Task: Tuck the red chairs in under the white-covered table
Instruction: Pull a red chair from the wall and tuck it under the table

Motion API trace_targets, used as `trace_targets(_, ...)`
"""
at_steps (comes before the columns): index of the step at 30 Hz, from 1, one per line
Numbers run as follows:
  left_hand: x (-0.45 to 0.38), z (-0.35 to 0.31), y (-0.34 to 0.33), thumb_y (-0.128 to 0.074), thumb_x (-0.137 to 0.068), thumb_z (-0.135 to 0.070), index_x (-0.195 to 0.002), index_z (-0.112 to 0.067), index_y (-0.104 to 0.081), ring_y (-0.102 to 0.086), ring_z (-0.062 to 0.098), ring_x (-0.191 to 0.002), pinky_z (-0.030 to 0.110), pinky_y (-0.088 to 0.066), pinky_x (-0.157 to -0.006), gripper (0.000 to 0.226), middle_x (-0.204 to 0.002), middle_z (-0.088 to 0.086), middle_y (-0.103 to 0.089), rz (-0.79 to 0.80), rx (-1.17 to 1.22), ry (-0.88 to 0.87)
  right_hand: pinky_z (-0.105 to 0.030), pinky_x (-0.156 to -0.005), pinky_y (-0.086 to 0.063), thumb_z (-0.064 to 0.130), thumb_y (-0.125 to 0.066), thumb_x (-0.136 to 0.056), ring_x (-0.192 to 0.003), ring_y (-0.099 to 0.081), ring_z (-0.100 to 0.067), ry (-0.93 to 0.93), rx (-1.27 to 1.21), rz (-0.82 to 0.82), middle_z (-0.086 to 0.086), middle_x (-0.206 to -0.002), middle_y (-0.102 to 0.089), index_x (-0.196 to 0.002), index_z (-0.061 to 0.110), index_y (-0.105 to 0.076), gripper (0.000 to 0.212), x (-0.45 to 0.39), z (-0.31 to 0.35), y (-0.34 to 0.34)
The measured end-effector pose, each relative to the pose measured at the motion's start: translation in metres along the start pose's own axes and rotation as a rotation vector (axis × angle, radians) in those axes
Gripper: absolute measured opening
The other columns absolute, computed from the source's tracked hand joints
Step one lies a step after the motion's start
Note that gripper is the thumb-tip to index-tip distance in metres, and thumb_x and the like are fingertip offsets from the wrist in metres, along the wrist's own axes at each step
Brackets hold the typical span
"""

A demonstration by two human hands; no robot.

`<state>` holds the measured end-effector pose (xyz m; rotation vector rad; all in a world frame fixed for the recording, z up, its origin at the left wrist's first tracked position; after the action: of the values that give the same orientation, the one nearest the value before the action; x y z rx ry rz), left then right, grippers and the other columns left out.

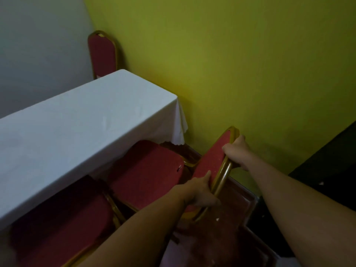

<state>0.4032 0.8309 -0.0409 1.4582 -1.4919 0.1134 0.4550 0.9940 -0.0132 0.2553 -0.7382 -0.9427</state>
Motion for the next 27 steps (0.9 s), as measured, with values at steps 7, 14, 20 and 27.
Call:
trace_targets(7,0.042,0.060,0.013,-0.076,-0.080,-0.030,-0.159,-0.044,-0.001,-0.046,0.035,-0.137,0.049,-0.045,-0.109,0.110,-0.159,0.011,-0.035,0.035,0.034,0.046,-0.046,-0.077,-0.058,0.009,-0.055,-0.085,-0.089,-0.063,-0.033,-0.002,-0.073,-0.095,-0.012,-0.105,-0.059,-0.129,0.009,-0.028,0.052,0.048,0.002,-0.053)
trace_targets(14,0.085,0.119,0.038,-0.070,-0.082,-0.012,-0.157,-0.049,-0.017,-0.054,0.028,-0.123,0.043,-0.050,-0.102,0.099,-0.149,0.007,-0.049,-0.021,0.055,0.063,-0.026,-0.046,-0.038,0.005,-0.057,-0.091,-0.063,-0.051,-0.018,-0.003,-0.061,-0.108,-0.012,-0.104,-0.055,-0.145,0.000,-0.019,0.066,0.079,0.015,-0.112)
trace_targets(20,0.089,0.136,0.040,-0.069,-0.082,-0.015,-0.154,-0.054,-0.020,-0.051,0.028,-0.121,0.042,-0.050,-0.095,0.096,-0.149,0.007,-0.044,-0.056,0.113,0.061,-0.048,-0.056,-0.057,0.007,-0.051,-0.090,-0.085,-0.065,-0.035,-0.070,-0.122,0.003,-0.017,-0.101,-0.058,-0.153,0.010,0.008,0.086,0.076,0.023,-0.121)
trace_targets(27,0.084,0.143,0.059,-0.063,-0.083,-0.012,-0.153,-0.053,-0.027,-0.051,0.022,-0.111,0.038,-0.049,-0.091,0.089,-0.145,0.006,-0.047,-0.132,0.123,0.048,-0.047,-0.065,-0.058,0.039,-0.060,-0.097,-0.094,-0.064,-0.032,-0.071,-0.079,0.271,-0.017,-0.117,-0.059,-0.135,0.005,-0.040,0.055,0.067,0.035,-0.111)
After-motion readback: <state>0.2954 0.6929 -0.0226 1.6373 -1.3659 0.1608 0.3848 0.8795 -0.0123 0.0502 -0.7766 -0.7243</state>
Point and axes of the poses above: each hand's wrist, its own x-axis away from the middle knuckle, its own y-axis out of the back of the hand, z = x × y, the point moved 2 cm from there along -x, towards the middle knuckle
